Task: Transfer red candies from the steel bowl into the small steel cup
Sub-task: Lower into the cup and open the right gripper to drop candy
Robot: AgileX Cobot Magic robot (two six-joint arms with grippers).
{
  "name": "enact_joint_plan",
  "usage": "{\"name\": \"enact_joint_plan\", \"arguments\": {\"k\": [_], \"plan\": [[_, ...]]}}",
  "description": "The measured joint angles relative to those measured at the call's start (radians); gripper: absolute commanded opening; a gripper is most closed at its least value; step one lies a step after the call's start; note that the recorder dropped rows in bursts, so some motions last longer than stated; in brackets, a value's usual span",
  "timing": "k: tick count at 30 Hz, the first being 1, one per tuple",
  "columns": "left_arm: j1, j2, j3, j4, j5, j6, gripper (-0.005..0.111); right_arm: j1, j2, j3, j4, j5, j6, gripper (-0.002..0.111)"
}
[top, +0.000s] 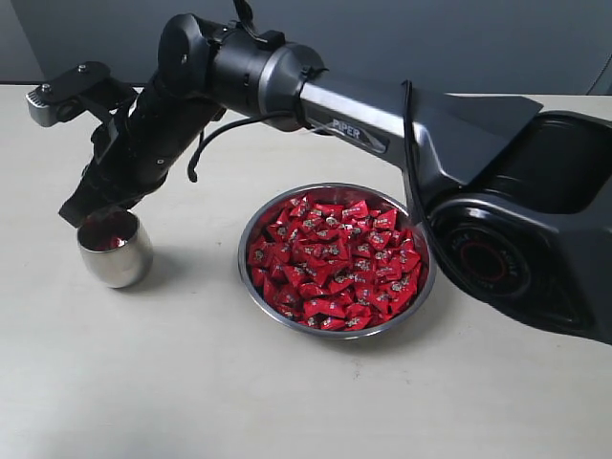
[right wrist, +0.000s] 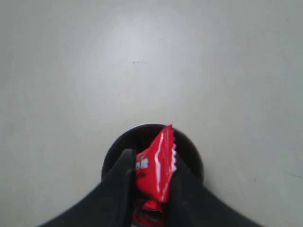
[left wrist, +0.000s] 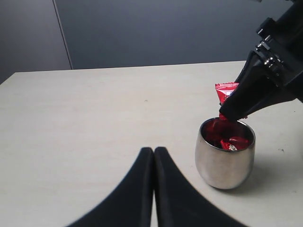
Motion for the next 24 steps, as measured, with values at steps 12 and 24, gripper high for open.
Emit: {"name": "enact_joint_plan", "arguments": {"k": [12,24], "plan": [[0.0,0.0,0.0,0.0,0.0,0.0,0.0,0.0,0.033,-0.004,0.012,-0.022,0.013,-0.001],[0.0,0.0,0.0,0.0,0.0,0.0,0.0,0.0,0.033,-0.004,0.016,-0.019,0.014,0.024]]}}
